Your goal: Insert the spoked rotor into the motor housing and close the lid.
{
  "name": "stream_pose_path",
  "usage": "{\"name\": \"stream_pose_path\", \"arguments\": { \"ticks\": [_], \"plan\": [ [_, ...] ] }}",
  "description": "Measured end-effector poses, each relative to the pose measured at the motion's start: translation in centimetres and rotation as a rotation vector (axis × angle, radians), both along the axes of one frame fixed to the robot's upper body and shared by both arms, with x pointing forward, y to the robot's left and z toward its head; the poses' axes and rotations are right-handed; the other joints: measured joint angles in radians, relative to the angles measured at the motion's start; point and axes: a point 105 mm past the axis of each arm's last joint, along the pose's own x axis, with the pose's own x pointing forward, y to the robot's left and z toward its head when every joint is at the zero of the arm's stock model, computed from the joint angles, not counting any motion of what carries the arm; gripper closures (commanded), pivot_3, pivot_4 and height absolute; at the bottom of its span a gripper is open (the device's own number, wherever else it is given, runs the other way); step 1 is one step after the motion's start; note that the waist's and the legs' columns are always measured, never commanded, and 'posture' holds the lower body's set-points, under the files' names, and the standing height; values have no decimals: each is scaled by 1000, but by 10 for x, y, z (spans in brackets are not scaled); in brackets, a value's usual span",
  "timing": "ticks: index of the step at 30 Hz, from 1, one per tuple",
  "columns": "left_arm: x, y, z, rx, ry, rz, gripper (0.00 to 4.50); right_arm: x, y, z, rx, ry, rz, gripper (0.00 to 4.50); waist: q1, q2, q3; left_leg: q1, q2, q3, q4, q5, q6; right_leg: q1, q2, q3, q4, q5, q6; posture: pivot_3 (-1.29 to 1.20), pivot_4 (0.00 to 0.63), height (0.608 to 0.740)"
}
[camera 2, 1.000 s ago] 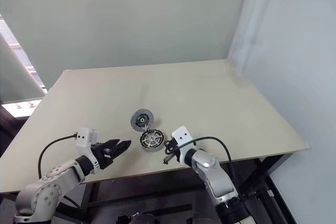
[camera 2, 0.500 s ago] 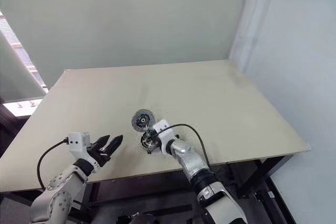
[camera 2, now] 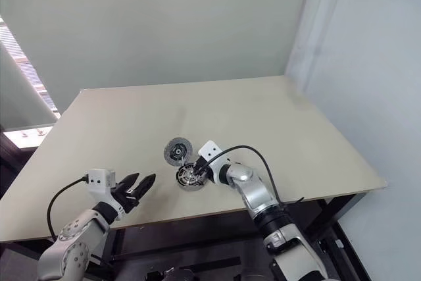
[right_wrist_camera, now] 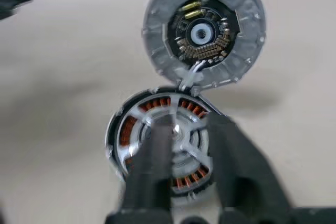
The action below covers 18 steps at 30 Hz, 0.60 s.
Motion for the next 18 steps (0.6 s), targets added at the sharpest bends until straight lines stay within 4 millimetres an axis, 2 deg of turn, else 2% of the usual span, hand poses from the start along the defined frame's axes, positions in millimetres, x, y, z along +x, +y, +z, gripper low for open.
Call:
{"name": "stream_pose_path", "arguments": {
  "ticks": [7,10,18],
  "plan": [
    [-3,-6,-11,93,21,-117,1144,-12,-10,-5,-220,-38,132,36,0,0,0,-1,0,0,-2,0,0,-2,0,0,0,1,1,0,0,740],
    [-6,-6,-14,134,28,-155,1144,-11,-11,-6,-288,-68,161,36,0,0,0,-1,0,0,-2,0,0,-2,0,0,0,1,1,0,0,740],
    [-15,-10,-25,223,66,-244,1144,-12,3,-10,-419,-164,273,36,0,0,0,-1,0,0,-2,0,0,-2,0,0,0,1,1,0,0,740]
  ]
}}
